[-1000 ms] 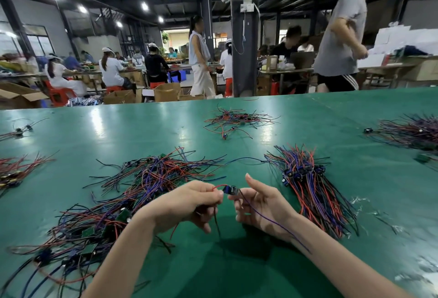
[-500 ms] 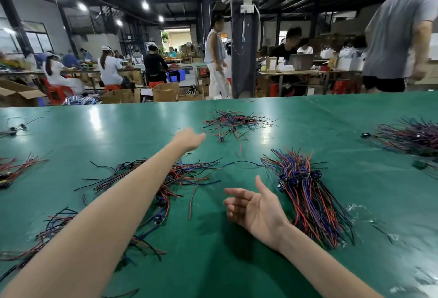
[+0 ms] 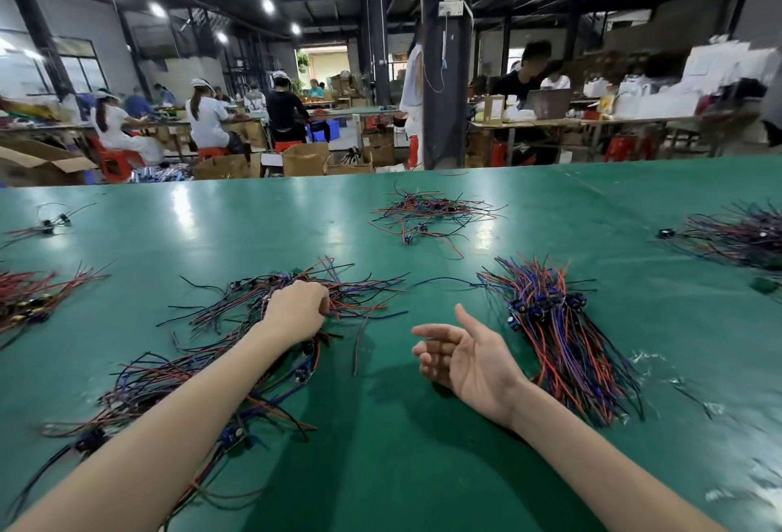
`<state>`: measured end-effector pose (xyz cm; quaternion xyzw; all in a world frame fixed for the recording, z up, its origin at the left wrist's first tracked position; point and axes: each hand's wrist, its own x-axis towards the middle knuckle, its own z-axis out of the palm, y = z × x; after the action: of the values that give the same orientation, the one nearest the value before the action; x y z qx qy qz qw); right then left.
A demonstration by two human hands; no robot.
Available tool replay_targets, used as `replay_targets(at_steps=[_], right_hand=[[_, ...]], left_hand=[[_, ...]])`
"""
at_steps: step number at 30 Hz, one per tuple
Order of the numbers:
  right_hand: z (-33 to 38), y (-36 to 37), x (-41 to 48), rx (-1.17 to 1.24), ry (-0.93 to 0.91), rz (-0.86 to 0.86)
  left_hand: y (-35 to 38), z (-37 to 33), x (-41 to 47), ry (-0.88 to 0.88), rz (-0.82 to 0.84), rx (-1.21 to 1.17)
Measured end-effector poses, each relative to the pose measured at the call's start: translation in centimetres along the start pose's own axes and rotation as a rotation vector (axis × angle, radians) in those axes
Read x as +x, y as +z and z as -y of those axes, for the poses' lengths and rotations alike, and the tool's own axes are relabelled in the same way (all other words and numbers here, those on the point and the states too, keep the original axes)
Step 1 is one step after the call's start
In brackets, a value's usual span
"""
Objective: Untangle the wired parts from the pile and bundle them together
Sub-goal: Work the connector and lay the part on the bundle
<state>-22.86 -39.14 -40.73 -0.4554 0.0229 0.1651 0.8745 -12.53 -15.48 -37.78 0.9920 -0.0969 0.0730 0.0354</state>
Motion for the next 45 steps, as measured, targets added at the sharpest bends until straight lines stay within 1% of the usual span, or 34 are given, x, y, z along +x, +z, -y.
replay_targets(at_steps=[6, 8, 10, 13, 15, 16, 19, 21, 24, 27, 30, 32, 35, 39, 40, 42, 45], right_hand=[[0.0, -0.1, 0.0, 0.001, -0.006, 0.006], [0.0, -0.1, 0.0, 0.002, -0.004, 0.01], [0.0, -0.1, 0.0, 0.006, -0.004, 0.014], [-0.1, -0.2, 0.0, 0.01, -0.003, 0.019], [-0.1, -0.2, 0.0, 0.009, -0.001, 0.021], [-0.1, -0.1, 0.0, 0.006, -0.001, 0.022], [0.0, -0.2, 0.0, -0.013, -0.003, 0.022], [-0.1, -0.1, -0.1, -0.018, -0.002, 0.024], [-0.1, -0.1, -0.2, -0.02, -0.007, 0.021], [0.0, 0.1, -0.3, -0.024, -0.006, 0.016], [0.1, 0.1, -0.3, -0.029, -0.004, 0.015], [0.0, 0.1, -0.4, -0.031, -0.008, 0.018], [0.1, 0.0, -0.4, -0.029, -0.008, 0.027], [0.0, 0.1, -0.5, -0.036, -0.003, 0.016], [0.0, 0.2, -0.5, -0.04, -0.006, 0.008], [-0.1, 0.3, -0.5, -0.073, -0.023, 0.006], [-0.3, 0.6, -0.8, -0.169, -0.074, 0.076]], left_hand=[[-1.0, 1.4, -0.1, -0.125, -0.167, -0.375], [-1.7, 2.0, -0.1, -0.125, -0.176, -0.466], [-2.0, 2.6, -0.2, -0.101, -0.146, -0.504], [-2.1, 3.5, -0.5, -0.093, -0.154, -0.48], [-2.0, 4.2, -0.8, -0.115, -0.132, -0.419], [-2.0, 4.5, -0.9, -0.13, -0.084, -0.364], [-1.8, 4.7, -1.4, -0.159, 0.137, -0.184], [-1.6, 4.6, -1.7, -0.14, 0.197, -0.163], [-2.0, 4.3, -1.9, -0.104, 0.164, -0.205], [-2.4, 4.2, -2.0, -0.122, 0.107, -0.227], [-3.0, 3.9, -2.2, -0.184, -0.052, -0.288], [-4.3, 3.5, -2.3, -0.214, -0.179, -0.421], [-7.3, 2.2, -2.4, -0.187, -0.306, -0.8], [-11.5, -0.2, -3.1, -0.054, -0.533, -1.016], [-12.3, -0.9, -3.3, -0.023, -0.558, -1.089], [-13.4, -2.4, -3.6, 0.025, -0.555, -1.252], [-13.5, -5.0, -4.1, 0.048, -0.436, -1.487]])
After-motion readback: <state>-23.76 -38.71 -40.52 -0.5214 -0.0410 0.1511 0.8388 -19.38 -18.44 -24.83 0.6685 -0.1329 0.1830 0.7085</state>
